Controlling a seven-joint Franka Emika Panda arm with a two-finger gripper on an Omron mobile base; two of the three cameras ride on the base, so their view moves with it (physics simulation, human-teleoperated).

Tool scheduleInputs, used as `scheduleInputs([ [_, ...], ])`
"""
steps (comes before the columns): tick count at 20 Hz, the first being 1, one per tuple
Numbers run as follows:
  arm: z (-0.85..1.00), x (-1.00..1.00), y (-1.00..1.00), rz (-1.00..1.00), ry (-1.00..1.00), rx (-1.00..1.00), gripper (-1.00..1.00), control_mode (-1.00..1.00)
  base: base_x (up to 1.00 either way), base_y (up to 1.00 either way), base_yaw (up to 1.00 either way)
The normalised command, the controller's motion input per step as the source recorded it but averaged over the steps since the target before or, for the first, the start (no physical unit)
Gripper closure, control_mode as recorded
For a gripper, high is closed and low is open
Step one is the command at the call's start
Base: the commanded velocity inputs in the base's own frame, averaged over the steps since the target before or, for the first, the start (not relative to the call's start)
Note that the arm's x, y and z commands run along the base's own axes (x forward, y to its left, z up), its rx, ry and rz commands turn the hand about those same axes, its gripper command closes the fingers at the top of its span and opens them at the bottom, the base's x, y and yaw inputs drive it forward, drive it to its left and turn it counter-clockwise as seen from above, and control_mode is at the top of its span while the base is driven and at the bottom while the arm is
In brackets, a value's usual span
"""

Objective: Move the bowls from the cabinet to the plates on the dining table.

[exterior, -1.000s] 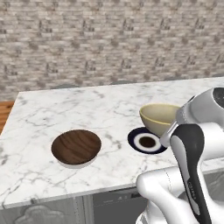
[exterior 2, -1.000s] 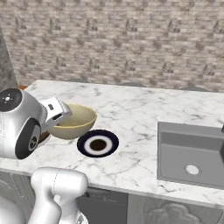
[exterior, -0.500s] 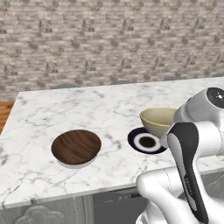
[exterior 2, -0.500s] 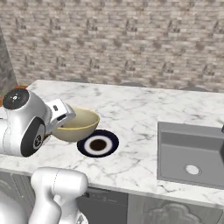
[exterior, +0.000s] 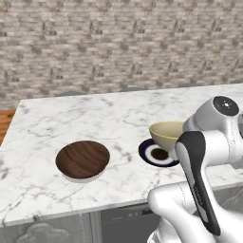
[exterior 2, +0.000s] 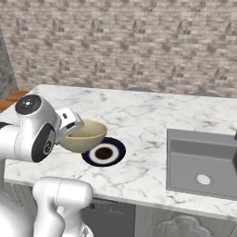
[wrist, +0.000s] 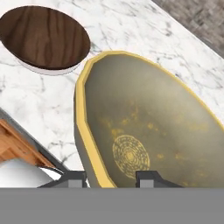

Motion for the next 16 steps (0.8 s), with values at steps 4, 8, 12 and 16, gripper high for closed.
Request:
scheduleInputs([
  [4, -0.22, 0.24, 0.00, 0.00, -0.02, 0.00, 1.00, -1.00, 0.00, 0.00, 0.00],
  [8, -0.06, 0.23, 0.00, 0.00, -0.07, 0.00, 1.00, -1.00, 0.00, 0.00, 0.00],
  [12, -0.07, 0.23, 0.00, 0.00, -0.09, 0.00, 1.00, -1.00, 0.00, 0.00, 0.00],
  [16, -0.06, 0.09, -0.01, 0.00, -0.05, 0.00, 1.00, -1.00, 0.00, 0.00, 0.00],
])
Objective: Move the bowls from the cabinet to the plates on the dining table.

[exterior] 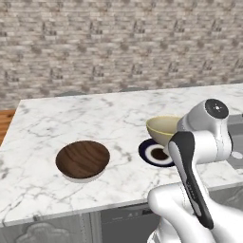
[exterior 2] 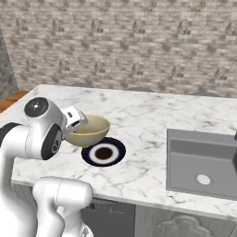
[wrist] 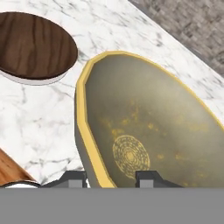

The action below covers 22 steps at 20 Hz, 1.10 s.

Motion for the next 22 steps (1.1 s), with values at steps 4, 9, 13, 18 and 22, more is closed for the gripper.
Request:
scheduleInputs([
  [4, -0.17, 0.08, -0.15, 0.00, -0.01, 0.00, 1.00, -1.00, 0.00, 0.00, 0.00],
  [9, -0.27, 0.14, -0.21, 0.00, 0.00, 0.00, 1.00, -1.00, 0.00, 0.00, 0.00],
  [13, -0.08, 0.09, -0.03, 0.00, -0.01, 0.00, 1.00, -1.00, 0.00, 0.00, 0.00],
  [18, -0.28, 0.09, 0.00, 0.00, -0.01, 0.00, 1.00, -1.00, 0.00, 0.00, 0.00],
  [22, -0.37, 0.13, -0.01, 0.00, 0.00, 0.00, 1.00, -1.00, 0.00, 0.00, 0.00],
])
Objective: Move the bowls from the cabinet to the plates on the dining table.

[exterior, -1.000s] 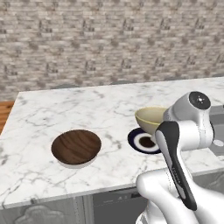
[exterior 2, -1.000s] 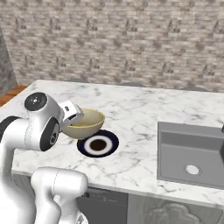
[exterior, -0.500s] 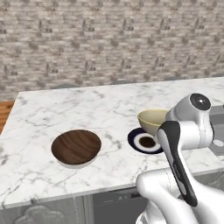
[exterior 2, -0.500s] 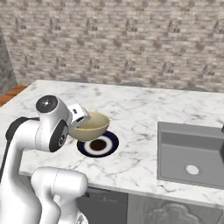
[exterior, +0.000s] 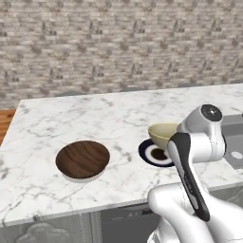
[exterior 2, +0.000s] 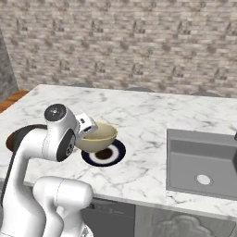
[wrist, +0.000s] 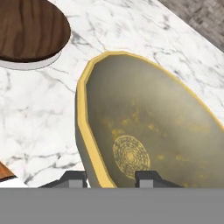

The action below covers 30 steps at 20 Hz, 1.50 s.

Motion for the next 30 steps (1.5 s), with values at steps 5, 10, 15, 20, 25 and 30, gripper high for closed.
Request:
scheduleInputs([
  [5, -0.22, 0.21, -0.01, 0.00, 0.00, -0.02, 1.00, -1.00, 0.00, 0.00, 0.00],
  [10, -0.24, 0.25, 0.00, 0.00, 0.00, -0.02, 1.00, -1.00, 0.00, 0.00, 0.00],
  [15, -0.23, 0.21, 0.00, 0.00, 0.00, -0.01, 1.00, -1.00, 0.00, 0.00, 0.00],
  [20, -0.20, 0.12, -0.03, 0.00, 0.00, 0.00, 1.00, -1.00, 0.00, 0.00, 0.00],
  [25, -0.12, 0.08, -0.06, 0.00, 0.00, 0.00, 1.00, -1.00, 0.00, 0.00, 0.00],
  [30, -0.23, 0.08, -0.05, 0.00, 0.00, 0.00, 1.00, -1.00, 0.00, 0.00, 0.00],
])
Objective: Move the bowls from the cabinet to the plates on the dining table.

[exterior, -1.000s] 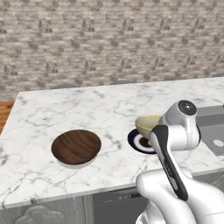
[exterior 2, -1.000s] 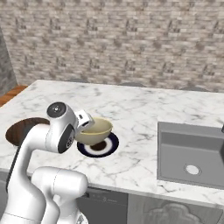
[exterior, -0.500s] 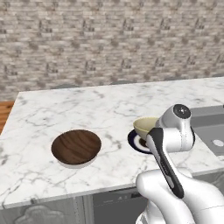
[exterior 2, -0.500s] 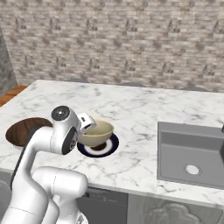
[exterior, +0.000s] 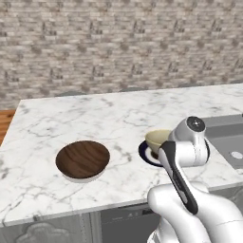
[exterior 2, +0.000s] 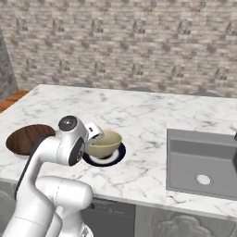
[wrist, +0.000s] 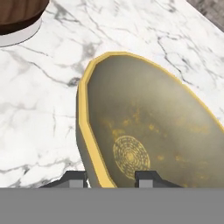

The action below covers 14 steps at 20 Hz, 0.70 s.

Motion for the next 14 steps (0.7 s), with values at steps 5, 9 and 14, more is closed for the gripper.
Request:
scheduleInputs([
  [5, -0.24, 0.09, -0.02, 0.00, 0.00, 0.00, 1.00, -1.00, 0.00, 0.00, 0.00],
  [9, -0.13, 0.19, 0.00, 0.00, 0.00, 0.00, 1.00, -1.00, 0.00, 0.00, 0.00],
  [14, -0.17, 0.13, 0.00, 0.00, 0.00, 0.00, 1.00, -1.00, 0.00, 0.00, 0.00],
])
